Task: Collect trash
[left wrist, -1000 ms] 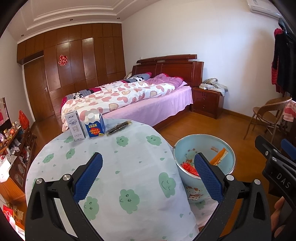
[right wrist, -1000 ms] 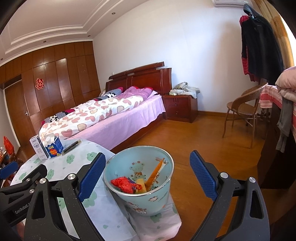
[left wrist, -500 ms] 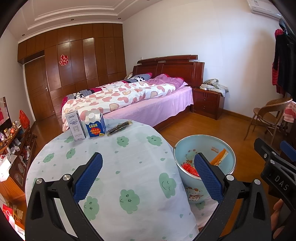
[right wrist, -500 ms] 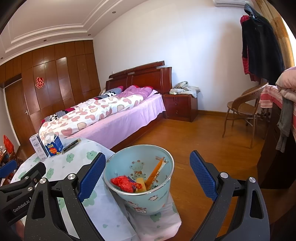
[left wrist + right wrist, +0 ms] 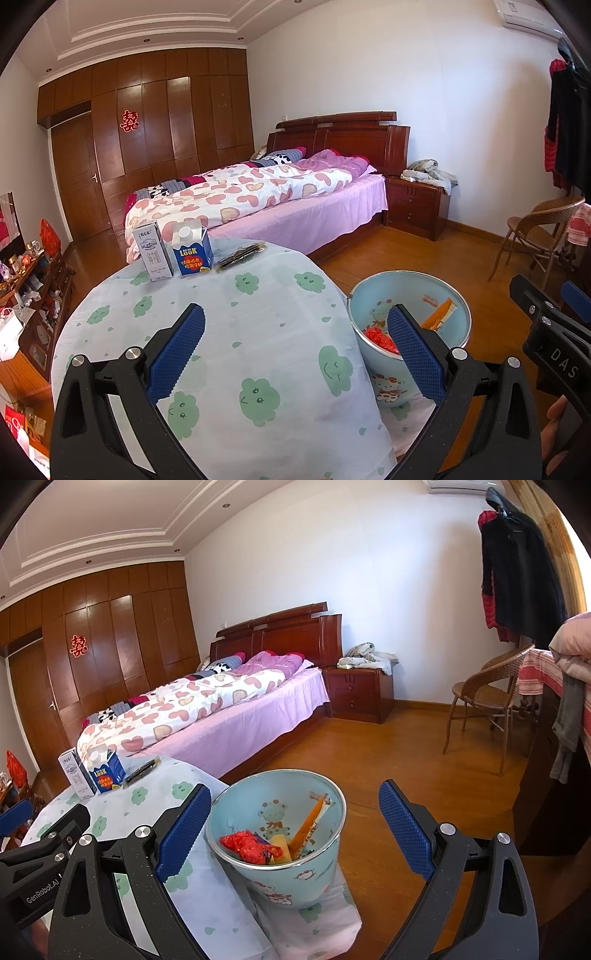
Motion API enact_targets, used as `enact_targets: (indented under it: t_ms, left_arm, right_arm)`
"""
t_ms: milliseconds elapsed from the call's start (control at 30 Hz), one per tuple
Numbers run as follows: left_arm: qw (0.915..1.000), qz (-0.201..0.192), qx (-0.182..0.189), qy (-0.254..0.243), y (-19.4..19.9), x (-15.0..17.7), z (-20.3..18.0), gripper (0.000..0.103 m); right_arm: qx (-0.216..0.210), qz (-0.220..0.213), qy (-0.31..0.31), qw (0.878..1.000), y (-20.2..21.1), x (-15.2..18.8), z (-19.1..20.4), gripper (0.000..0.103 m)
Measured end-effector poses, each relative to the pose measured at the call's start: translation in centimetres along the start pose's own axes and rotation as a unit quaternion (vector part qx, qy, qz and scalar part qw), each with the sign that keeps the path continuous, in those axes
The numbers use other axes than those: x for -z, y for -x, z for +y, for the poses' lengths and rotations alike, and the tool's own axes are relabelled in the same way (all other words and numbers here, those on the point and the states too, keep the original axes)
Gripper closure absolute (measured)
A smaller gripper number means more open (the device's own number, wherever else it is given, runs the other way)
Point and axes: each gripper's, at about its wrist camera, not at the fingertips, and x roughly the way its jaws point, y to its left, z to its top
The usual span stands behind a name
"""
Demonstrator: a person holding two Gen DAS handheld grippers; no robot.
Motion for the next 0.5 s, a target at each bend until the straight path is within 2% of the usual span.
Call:
enact_targets:
  t_ms: [133, 367, 500]
  left_arm:
    - [1.0, -0.003, 0.006, 0.004, 0.3, -0.27, 0.22, 0.006]
    - [0.9998, -0.02, -0.008, 0.002, 0.82, -0.66, -0.12, 0.006]
    - [0.9998, -0.016, 0.007, 0.005, 0.77, -0.7, -0.13, 0.006]
  right_arm:
    - [-0.001, 0.001, 0.0, 1.0, 0.03, 0.01, -0.02, 0.012]
    - [0.0, 0.0, -0.001, 1.0, -0.01, -0.1, -0.08, 0.012]
    - [0.002, 0.0, -0.003, 1.0, 0.05, -0.08, -0.27, 0.012]
